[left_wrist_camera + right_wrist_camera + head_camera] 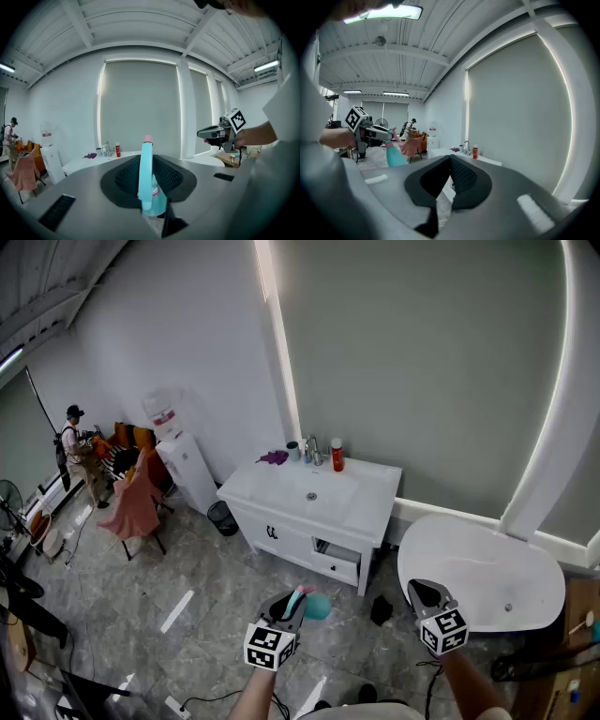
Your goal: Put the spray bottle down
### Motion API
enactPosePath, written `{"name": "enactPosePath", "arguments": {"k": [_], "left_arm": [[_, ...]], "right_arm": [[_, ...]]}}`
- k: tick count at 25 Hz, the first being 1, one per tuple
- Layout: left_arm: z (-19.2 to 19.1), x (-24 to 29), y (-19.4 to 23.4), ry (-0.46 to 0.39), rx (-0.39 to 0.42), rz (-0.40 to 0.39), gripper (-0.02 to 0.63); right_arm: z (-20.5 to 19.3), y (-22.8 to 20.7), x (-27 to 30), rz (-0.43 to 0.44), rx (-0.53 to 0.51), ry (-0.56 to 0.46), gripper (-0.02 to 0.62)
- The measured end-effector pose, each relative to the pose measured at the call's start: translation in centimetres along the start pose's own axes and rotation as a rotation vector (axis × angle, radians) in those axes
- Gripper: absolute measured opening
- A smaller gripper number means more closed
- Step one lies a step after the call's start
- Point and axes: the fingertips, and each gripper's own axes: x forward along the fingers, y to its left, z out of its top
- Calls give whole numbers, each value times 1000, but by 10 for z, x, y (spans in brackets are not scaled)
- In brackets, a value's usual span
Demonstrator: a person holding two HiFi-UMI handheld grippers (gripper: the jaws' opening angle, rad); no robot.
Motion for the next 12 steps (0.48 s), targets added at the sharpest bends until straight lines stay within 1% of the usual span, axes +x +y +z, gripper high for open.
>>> {"name": "enactPosePath", "arguments": {"k": [12], "left_arm": [[2, 25, -10, 15, -8, 1, 77]], "right_arm": [[4, -15, 8, 18, 9, -21, 11]]}}
